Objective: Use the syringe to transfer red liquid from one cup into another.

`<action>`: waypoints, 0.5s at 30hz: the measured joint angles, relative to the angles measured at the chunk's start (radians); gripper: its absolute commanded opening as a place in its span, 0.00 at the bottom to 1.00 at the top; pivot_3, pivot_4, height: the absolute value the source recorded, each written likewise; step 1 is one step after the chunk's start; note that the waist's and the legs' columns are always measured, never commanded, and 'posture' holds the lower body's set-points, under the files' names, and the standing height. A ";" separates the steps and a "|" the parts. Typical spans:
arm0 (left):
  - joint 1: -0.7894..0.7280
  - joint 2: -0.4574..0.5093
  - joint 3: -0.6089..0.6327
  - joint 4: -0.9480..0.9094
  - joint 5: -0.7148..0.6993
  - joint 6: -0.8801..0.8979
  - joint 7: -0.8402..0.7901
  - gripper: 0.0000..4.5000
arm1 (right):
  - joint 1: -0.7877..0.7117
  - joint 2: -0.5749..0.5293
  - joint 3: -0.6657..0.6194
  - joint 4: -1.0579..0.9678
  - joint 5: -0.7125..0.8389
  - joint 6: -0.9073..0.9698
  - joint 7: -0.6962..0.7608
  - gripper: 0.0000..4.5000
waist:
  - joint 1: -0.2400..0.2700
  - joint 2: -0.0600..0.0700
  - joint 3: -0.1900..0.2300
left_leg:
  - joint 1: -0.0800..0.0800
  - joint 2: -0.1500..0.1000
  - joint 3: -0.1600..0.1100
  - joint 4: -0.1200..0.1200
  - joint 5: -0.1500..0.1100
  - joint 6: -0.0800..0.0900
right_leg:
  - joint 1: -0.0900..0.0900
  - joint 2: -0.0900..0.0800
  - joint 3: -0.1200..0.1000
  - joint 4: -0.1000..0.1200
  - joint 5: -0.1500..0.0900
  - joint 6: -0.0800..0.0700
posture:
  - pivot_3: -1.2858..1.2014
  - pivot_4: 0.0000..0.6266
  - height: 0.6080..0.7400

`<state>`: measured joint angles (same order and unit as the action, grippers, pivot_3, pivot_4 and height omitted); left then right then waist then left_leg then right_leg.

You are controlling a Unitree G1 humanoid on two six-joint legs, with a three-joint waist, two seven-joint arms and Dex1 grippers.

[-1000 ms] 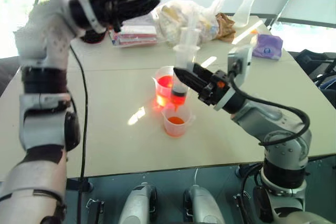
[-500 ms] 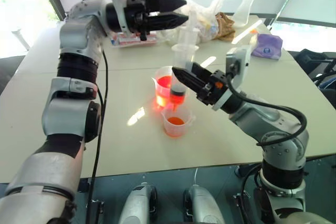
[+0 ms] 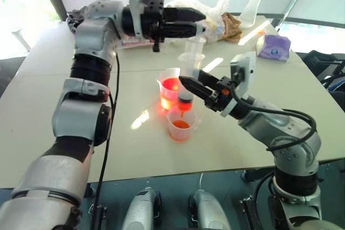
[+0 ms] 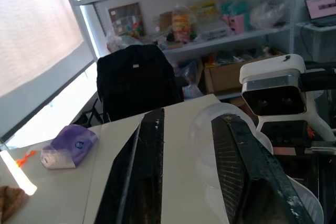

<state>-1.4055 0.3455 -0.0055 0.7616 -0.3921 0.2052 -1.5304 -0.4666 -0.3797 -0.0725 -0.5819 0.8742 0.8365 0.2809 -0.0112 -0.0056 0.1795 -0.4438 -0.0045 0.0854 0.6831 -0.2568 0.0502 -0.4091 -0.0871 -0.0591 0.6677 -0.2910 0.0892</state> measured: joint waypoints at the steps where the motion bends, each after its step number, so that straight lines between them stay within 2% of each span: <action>1: 0.004 -0.003 0.000 -0.009 0.000 0.002 0.000 0.05 | 0.000 0.000 -0.003 0.000 -0.002 -0.001 0.000 0.33 | 0.000 0.000 0.000 | 0.000 0.000 0.000 0.000 0.000 0.000 | 0.000 0.000 0.000 0.000 0.000 0.000 | 0.52 0.24 1.00; 2: 0.010 -0.005 0.000 -0.020 0.000 0.003 0.002 0.01 | 0.000 0.000 -0.002 -0.001 -0.003 -0.002 0.001 0.33 | 0.000 0.000 0.000 | 0.000 0.000 0.000 0.000 0.000 0.000 | 0.000 0.000 0.000 0.000 0.000 0.000 | 0.52 0.24 1.00; 15: 0.162 0.002 0.002 -0.263 -0.018 0.116 0.051 0.01 | 0.005 -0.030 0.016 0.006 0.004 0.006 0.042 0.33 | 0.001 0.000 0.000 | 0.000 0.000 0.000 0.000 0.000 0.000 | 0.001 0.000 0.000 -0.001 0.000 0.000 | 0.52 0.24 1.00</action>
<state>-1.2439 0.3477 -0.0037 0.4987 -0.4099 0.3212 -1.4791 -0.4615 -0.4095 -0.0569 -0.5754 0.8781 0.8428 0.3234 -0.0106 -0.0056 0.1795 -0.4436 -0.0044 0.0852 0.6832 -0.2568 0.0502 -0.4085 -0.0876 -0.0590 0.6671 -0.2909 0.0892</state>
